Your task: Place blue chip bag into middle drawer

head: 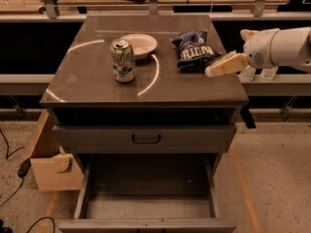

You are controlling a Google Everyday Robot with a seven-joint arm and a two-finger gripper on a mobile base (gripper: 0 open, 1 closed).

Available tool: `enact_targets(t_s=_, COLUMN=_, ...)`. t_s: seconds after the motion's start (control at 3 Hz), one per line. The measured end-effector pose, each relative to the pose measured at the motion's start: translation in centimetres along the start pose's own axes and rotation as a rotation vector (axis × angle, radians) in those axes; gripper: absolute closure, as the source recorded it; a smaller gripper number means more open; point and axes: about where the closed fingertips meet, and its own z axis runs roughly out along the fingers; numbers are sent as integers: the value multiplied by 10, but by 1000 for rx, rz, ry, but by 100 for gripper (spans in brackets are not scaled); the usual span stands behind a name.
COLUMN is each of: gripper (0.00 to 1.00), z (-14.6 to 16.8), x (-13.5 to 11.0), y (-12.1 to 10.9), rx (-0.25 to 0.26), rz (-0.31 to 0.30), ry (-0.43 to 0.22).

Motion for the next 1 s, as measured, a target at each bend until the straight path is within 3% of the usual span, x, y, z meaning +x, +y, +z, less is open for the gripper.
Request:
enact_targets(t_s=0.67, gripper=0, z=67, x=11, y=-21, rx=8, rz=29, ry=-27)
enact_targets(t_s=1.0, gripper=18, z=92, x=14, y=-22, rx=-26, rz=14, ry=-34)
